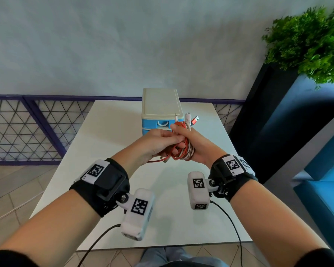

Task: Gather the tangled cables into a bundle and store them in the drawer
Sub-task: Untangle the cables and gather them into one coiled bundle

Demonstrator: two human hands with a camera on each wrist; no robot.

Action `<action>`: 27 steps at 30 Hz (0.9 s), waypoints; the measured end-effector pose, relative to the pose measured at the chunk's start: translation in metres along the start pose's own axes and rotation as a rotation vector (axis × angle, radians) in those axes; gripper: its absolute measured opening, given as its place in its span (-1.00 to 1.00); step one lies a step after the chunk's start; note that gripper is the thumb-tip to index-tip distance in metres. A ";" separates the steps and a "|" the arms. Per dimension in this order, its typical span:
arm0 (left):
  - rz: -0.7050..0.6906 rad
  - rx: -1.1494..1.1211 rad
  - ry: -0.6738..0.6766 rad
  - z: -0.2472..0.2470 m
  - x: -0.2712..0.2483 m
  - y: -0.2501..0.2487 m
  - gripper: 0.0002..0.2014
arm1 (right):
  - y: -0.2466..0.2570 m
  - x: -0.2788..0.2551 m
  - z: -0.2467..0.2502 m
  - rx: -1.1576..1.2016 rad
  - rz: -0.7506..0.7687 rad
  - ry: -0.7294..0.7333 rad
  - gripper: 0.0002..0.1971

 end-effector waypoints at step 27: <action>0.039 0.398 -0.047 0.048 -0.007 0.057 -0.88 | 0.037 -0.014 0.072 -0.384 0.140 -0.737 -0.83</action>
Point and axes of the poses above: each hand's wrist, its own x-axis towards the middle knuckle, its own z-axis out of the back of the hand, y = z × x, the point moved 7 cm from there along x, towards the middle knuckle, and after that the axes turned 1 degree about z, right-handed, at the moved point
